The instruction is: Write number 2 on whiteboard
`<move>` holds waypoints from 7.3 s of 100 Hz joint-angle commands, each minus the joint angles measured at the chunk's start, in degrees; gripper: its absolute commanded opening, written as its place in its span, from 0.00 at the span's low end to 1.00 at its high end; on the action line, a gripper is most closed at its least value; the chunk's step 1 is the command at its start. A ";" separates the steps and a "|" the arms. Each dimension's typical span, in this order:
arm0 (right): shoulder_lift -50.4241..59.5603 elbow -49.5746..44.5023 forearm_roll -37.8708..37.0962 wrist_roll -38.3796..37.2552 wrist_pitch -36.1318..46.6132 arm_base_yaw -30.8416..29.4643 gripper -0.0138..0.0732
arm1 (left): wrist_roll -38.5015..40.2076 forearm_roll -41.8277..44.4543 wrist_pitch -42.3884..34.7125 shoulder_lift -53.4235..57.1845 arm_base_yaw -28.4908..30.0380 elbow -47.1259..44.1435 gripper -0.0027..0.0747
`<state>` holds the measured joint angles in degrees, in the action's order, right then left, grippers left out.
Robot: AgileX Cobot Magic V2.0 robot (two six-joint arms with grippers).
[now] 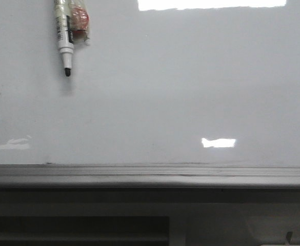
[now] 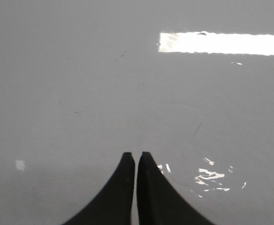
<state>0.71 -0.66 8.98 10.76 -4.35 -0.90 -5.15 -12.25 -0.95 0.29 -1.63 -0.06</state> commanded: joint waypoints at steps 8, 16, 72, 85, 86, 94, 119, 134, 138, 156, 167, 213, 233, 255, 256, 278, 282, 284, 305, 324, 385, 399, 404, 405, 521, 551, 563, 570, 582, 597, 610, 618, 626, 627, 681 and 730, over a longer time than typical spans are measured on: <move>0.79 -1.51 10.56 0.04 7.38 -0.30 0.09 | 0.61 -10.44 -4.53 1.50 0.06 -0.74 0.01; 0.79 -1.51 17.33 0.04 7.38 -0.30 0.09 | 0.61 -16.07 -4.64 1.50 0.06 -0.74 0.01; -13.04 17.22 25.93 5.09 -16.63 0.54 0.10 | -5.33 -22.66 21.09 -8.62 -1.66 17.67 0.01; -17.83 21.08 25.91 5.60 -16.74 3.72 0.11 | -12.42 -30.10 20.88 -11.98 -5.63 20.37 0.01; -18.23 21.39 25.91 5.60 -16.74 3.87 0.11 | -13.49 -30.47 20.87 -12.27 -5.86 20.45 0.01; -20.14 22.63 25.91 5.60 -17.01 5.58 0.17 | -18.69 -36.66 19.52 -14.22 -8.17 20.58 0.01; -22.59 24.50 26.30 5.60 -17.20 8.37 0.71 | -37.03 -57.62 19.11 -24.88 -14.93 22.21 0.30; -22.59 24.64 26.55 5.60 -16.93 8.37 0.69 | -44.21 -64.59 19.32 -32.88 -17.23 25.84 0.52; -22.59 24.64 26.63 5.60 -16.93 8.37 0.69 | -46.17 -65.66 19.49 -35.43 -17.65 26.74 0.53; -22.59 24.64 26.77 5.60 -17.04 8.37 0.69 | -49.12 -67.74 21.61 -46.33 -20.47 32.07 0.54; -22.59 24.64 26.77 5.60 -16.93 8.37 0.69 | -49.12 -67.74 22.28 -51.86 -23.05 35.07 0.54; -22.59 24.64 26.77 5.60 -16.37 8.37 0.69 | -49.12 -67.12 16.62 -62.64 -29.20 39.67 0.54; -22.59 24.64 26.77 5.60 -16.17 8.37 0.69 | -49.12 -67.37 16.34 -64.26 -29.20 40.02 0.43; -22.59 24.64 26.77 5.60 -16.03 8.37 0.69 | -49.35 -67.20 16.34 -64.36 -29.20 40.02 0.01; -22.59 24.64 26.77 5.60 -16.14 8.37 0.69 | -49.35 -67.20 16.34 -64.36 -29.20 40.02 0.01; -22.59 24.64 27.19 5.60 -19.30 8.37 0.69 | -53.72 -67.20 21.75 -62.03 -29.20 40.07 0.01; -22.59 24.88 27.73 5.60 -20.73 8.37 0.69 | -54.89 -66.96 23.75 -61.12 -29.20 40.07 0.01; -22.59 25.04 27.89 5.60 -21.64 8.37 0.69 | -55.30 -66.92 24.78 -60.79 -29.29 40.16 0.01; -27.66 31.77 37.92 19.74 -33.94 8.37 0.69 | -55.98 -56.76 32.64 -60.11 -34.60 43.03 0.01; -38.67 41.23 47.58 31.08 -47.01 8.37 0.69 | -52.10 -42.42 32.64 -63.07 -43.69 47.54 0.01; -62.46 61.71 47.98 31.50 -65.08 12.63 0.69 | -43.94 -25.19 34.97 -73.30 -50.26 58.01 0.01; -65.63 62.28 47.77 31.50 -65.22 15.62 0.69 | -43.94 -24.47 34.97 -74.26 -50.26 59.52 0.01; -66.78 62.28 47.63 31.50 -65.22 16.31 0.69 | -43.94 -23.61 35.14 -74.50 -50.26 59.80 0.01; -66.93 62.28 47.63 31.50 -65.22 16.50 0.69 | -43.94 -23.59 35.15 -74.50 -50.26 59.91 0.01; -59.66 59.03 47.29 36.60 -50.94 17.36 0.08 | -39.79 -25.40 35.94 -64.47 -39.80 63.41 0.59; -53.77 52.81 47.19 36.71 -33.29 17.36 0.08 | -39.82 -29.66 28.16 -53.76 -32.03 55.29 0.45; -54.43 52.57 47.19 37.44 -29.94 17.36 0.08 | -39.82 -31.28 22.71 -50.48 -31.93 50.57 0.42; -54.84 52.57 47.19 37.44 -27.57 17.36 0.08 | -39.82 -31.65 20.94 -49.49 -31.93 48.80 0.42; -56.14 52.57 47.19 37.44 -25.84 17.36 0.08 | -39.82 -31.66 20.16 -49.09 -31.93 47.55 0.42; -58.31 52.57 47.19 37.44 -24.86 17.36 0.08 | -39.82 -31.79 19.69 -49.09 -31.93 47.52 0.42; -59.13 52.57 47.19 37.52 -22.79 17.36 0.09 | -39.82 -31.79 19.28 -49.09 -31.93 47.52 0.42; -58.41 52.57 46.95 37.52 -21.57 17.36 0.09 | -39.82 -31.79 19.28 -49.09 -31.93 47.52 0.42; -56.78 52.57 45.08 37.52 -21.17 17.24 0.09 | -39.82 -31.79 19.28 -49.09 -31.93 47.52 0.42; -56.59 52.57 44.81 37.31 -21.17 17.14 0.09 | -39.82 -31.79 19.28 -49.09 -31.93 47.52 0.42; -49.59 47.94 33.19 25.96 -29.74 12.17 0.11 | -39.82 -32.27 19.19 -49.09 -31.93 47.52 0.42; -54.80 47.35 29.51 22.73 -26.65 22.16 0.11 | -39.82 -33.40 19.19 -49.09 -31.93 47.52 0.42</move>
<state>-54.62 45.22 40.82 35.92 -34.22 21.52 -45.47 -43.31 21.42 -49.40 -33.52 45.94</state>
